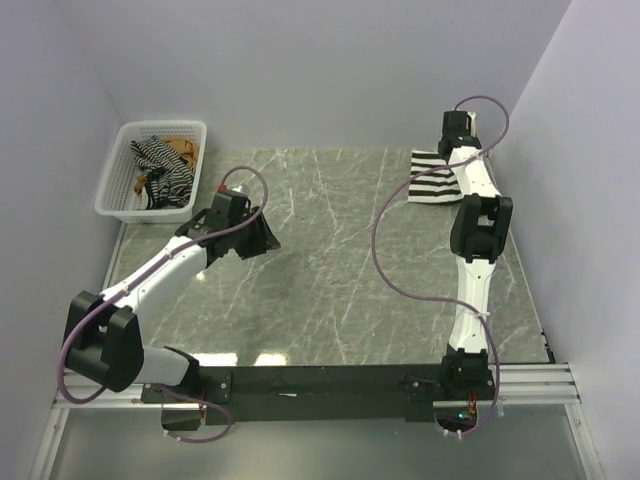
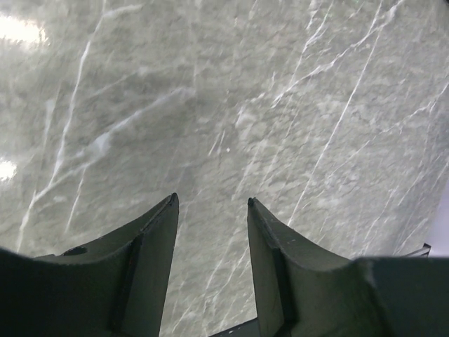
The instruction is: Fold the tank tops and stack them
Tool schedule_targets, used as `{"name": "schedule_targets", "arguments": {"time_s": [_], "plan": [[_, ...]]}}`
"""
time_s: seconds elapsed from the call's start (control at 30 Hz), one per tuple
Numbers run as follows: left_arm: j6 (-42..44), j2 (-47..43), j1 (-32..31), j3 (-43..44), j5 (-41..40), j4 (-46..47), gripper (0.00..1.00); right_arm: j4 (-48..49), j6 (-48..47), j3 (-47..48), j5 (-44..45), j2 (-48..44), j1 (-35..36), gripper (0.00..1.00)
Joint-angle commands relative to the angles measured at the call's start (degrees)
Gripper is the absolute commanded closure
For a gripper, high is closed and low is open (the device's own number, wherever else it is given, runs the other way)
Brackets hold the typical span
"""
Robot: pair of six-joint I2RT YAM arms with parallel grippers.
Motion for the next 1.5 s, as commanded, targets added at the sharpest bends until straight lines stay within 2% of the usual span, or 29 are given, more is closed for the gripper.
{"name": "schedule_targets", "arguments": {"time_s": [0.0,0.1,0.2,0.27,0.33,0.37,0.4,0.47,0.5,0.7,0.9,0.97,1.03,1.07,1.17,1.3,1.37,1.43,1.47], "plan": [[0.99,2.37,-0.18,4.27,1.49,0.71,0.51,6.89,-6.29,3.86,4.81,2.25,-0.22,1.0],[0.81,4.74,-0.18,5.41,1.5,0.8,0.51,9.53,-9.64,5.53,5.26,3.57,-1.27,1.0],[0.55,7.28,-0.18,6.91,1.85,0.81,0.51,9.45,-8.6,7.82,2.81,4.1,-2.33,1.0],[0.37,8.17,-0.18,7.79,2.02,1.07,0.5,9.97,-8.15,7.38,1.83,3.93,-2.86,0.92],[0.46,8.87,-0.27,8.4,2.2,1.42,0.5,10.24,-7.45,7.29,2.18,4.01,-2.86,0.77],[0.46,9.14,-0.27,9.1,2.03,1.24,0.49,10.5,-7.27,7.29,3.57,4.1,-2.86,0.55],[0.55,9.4,-0.27,9.37,1.94,1.07,0.49,11.28,-7.01,7.12,4.81,4.27,-2.86,0.43],[0.72,9.32,-0.27,9.64,1.5,0.98,0.49,11.03,-6.75,7.73,6.05,4.19,-3.12,0.29],[0.81,9.14,-0.27,9.73,1.06,0.8,0.48,10.59,-5.96,7.99,6.05,4.01,-3.04,0.27],[1.08,8.26,-0.18,12.01,-1.92,-0.43,0.48,5.15,1.5,5.55,-0.26,-4.76,-0.85,0.26],[-1.38,8.08,3.06,16.66,-5.62,-2.35,0.51,2.69,11.86,-5.97,-10.64,-18.3,6.35,0.26],[-2.0,8.35,6.14,19.46,-6.5,-3.06,0.51,2.41,13.81,-10.0,-14.06,-22.6,11.01,0.26],[-2.88,8.96,9.56,22.45,-10.71,-5.34,0.5,3.9,16.72,-16.22,-15.56,-27.42,16.35,0.26],[-3.05,9.23,10.71,25.34,-12.11,-5.78,0.46,5.04,17.42,-18.87,-16.44,-29.02,17.86,0.26],[-5.77,10.72,16.68,30.36,-17.57,-7.02,0.4,9.52,21.2,-27.93,-21.79,-33.85,23.22,0.26],[-10.34,16.41,25.45,34.94,-25.29,-7.28,0.35,14.0,27.43,-36.45,-31.71,-36.06,26.75,0.27],[-11.49,19.23,27.85,38.0,-29.33,-7.11,0.33,16.2,28.15,-39.19,-32.79,-37.38,28.51,0.27],[-12.11,24.68,31.26,40.82,-30.05,-6.67,0.33,17.62,28.41,-41.39,-34.46,-37.56,30.97,0.27],[-12.2,26.7,32.15,44.84,-31.27,-7.02,0.31,17.97,28.5,-41.83,-35.08,-37.47,31.5,0.27]]}}
